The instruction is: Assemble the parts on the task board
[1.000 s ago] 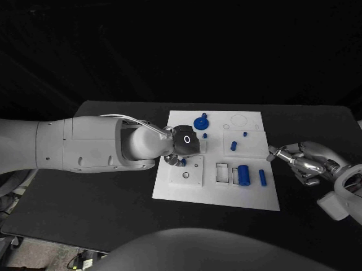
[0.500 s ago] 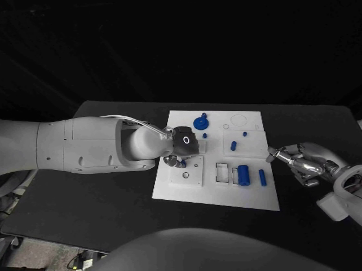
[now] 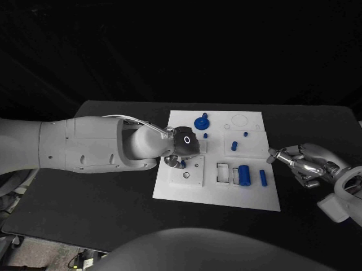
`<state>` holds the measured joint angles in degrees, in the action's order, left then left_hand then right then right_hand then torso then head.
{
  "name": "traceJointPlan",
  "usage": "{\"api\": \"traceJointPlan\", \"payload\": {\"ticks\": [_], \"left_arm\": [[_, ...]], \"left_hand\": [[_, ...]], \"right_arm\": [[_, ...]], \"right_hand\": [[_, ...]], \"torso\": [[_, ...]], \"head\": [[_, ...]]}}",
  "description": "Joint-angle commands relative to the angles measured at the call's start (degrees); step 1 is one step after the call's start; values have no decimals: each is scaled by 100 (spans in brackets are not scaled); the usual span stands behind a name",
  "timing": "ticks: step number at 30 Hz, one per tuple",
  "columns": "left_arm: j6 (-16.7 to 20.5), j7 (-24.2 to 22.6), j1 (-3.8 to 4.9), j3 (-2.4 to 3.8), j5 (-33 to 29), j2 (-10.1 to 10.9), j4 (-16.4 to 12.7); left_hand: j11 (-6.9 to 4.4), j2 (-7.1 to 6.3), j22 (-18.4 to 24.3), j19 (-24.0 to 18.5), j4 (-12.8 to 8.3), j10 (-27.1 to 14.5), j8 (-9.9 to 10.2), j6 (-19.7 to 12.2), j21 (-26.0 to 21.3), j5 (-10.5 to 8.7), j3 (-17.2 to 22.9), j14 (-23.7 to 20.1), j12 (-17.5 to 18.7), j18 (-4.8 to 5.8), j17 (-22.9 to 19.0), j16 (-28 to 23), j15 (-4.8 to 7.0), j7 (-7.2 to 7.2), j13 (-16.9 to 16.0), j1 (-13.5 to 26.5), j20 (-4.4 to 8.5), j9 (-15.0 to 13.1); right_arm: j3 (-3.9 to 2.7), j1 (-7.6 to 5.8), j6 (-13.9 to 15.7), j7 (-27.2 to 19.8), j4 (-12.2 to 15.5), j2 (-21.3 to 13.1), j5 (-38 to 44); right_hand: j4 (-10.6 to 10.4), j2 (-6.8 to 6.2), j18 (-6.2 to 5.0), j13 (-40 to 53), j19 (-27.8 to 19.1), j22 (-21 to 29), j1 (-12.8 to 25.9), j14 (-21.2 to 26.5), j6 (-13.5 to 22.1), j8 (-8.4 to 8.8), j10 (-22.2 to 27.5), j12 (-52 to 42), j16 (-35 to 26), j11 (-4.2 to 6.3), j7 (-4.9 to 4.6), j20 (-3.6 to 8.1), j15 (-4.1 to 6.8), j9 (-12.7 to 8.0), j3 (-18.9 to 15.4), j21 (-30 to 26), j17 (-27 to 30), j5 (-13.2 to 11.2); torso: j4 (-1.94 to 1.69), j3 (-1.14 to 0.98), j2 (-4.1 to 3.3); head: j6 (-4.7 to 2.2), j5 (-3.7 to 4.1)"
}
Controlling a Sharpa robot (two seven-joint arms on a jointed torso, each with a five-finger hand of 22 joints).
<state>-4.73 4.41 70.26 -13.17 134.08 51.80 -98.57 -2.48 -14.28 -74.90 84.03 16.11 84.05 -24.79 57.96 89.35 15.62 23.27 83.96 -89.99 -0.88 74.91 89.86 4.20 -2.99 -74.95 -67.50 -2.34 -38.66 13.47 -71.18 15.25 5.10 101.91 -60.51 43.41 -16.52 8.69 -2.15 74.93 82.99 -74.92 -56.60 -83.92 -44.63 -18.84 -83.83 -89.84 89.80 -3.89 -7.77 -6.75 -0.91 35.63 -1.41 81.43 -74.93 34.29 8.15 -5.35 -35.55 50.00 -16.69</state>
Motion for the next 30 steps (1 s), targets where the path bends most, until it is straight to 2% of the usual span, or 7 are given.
{"api": "traceJointPlan", "payload": {"ticks": [1,3,4,7,13,23,30], "left_arm": [[-35,-24,-20,-11,-181,1,-5],[-34,-21,-27,-11,-237,5,-11],[-34,-21,-27,-11,-237,5,-11],[-40,-16,-38,-11,-336,14,-17],[-9,-9,-52,-11,-500,31,-29],[26,21,-60,-11,-591,46,-37],[47,92,-62,-11,-602,64,-45]], "left_hand": [[50,1,-1485,555,-5,595,-178,33,-13,-66,32,604,-1,69,1509,14,-55,13,-1505,-125,-41,-185],[49,-9,-1487,559,-1,595,-455,23,-7,-217,27,604,-1,71,1509,14,-58,32,-1505,-196,-36,-480],[49,-9,-1487,559,-1,595,-455,23,-7,-217,27,604,-1,71,1509,14,-58,32,-1505,-196,-36,-480],[46,7,-1490,564,27,595,-809,-18,3,-267,59,604,-1,73,1509,14,-47,46,-1505,-234,-42,-866],[32,5,-1493,569,24,595,-1053,-4,14,-267,117,604,-1,76,1509,14,-44,72,-1505,-263,-34,-1135],[19,-6,-1493,569,20,595,-1139,-46,13,-268,165,604,-1,76,1509,14,-37,82,-1505,-292,-27,-1256],[20,-25,-1490,563,41,595,-1091,-285,2,-331,154,604,-1,73,1509,14,-30,87,-1505,-231,-22,-1330]], "right_arm": [[1,7,-86,-8,3,5,56],[1,8,-83,-5,3,2,58],[1,8,-83,-5,3,2,58],[1,10,-86,4,3,0,60],[1,15,-104,24,3,1,67],[1,31,-150,53,-7,12,76],[1,46,-172,68,-13,8,83]], "right_hand": [[8,-1,-50,1507,-46,-1159,-84,-608,-21,-31,-617,-16,20,37,34,-10,43,-9,-8,-25,-1507,19],[14,-12,-51,1507,-50,-1158,-113,-608,-21,-35,-617,-16,20,38,36,-9,45,-10,-2,-29,-1507,14],[14,-12,-51,1507,-50,-1158,-113,-608,-21,-35,-617,-16,20,38,36,-9,45,-10,-2,-29,-1507,14],[17,-17,-53,1507,-57,-1155,-133,-608,-21,-39,-617,-16,20,39,37,-8,46,-11,3,-38,-1507,11],[27,-30,-57,1507,-69,-1150,-225,-608,-22,-52,-617,-16,20,44,42,-4,50,-15,33,-52,-1507,3],[34,-41,-60,1507,-79,-1145,-282,-608,-23,-60,-617,-16,20,47,45,-2,52,-18,52,-65,-1507,2],[38,-48,-65,1507,-93,-1138,-309,-608,-24,-64,-617,-16,20,48,46,-1,53,-19,60,-82,-1507,1]], "torso": [[4,-2,1],[4,-1,2],[4,-1,2],[6,-2,-1],[4,-5,-1],[9,-3,-3],[11,-6,-3]], "head": [[0,-5],[0,-9],[0,-9],[0,-11],[0,-14],[0,-37],[0,-48]]}}
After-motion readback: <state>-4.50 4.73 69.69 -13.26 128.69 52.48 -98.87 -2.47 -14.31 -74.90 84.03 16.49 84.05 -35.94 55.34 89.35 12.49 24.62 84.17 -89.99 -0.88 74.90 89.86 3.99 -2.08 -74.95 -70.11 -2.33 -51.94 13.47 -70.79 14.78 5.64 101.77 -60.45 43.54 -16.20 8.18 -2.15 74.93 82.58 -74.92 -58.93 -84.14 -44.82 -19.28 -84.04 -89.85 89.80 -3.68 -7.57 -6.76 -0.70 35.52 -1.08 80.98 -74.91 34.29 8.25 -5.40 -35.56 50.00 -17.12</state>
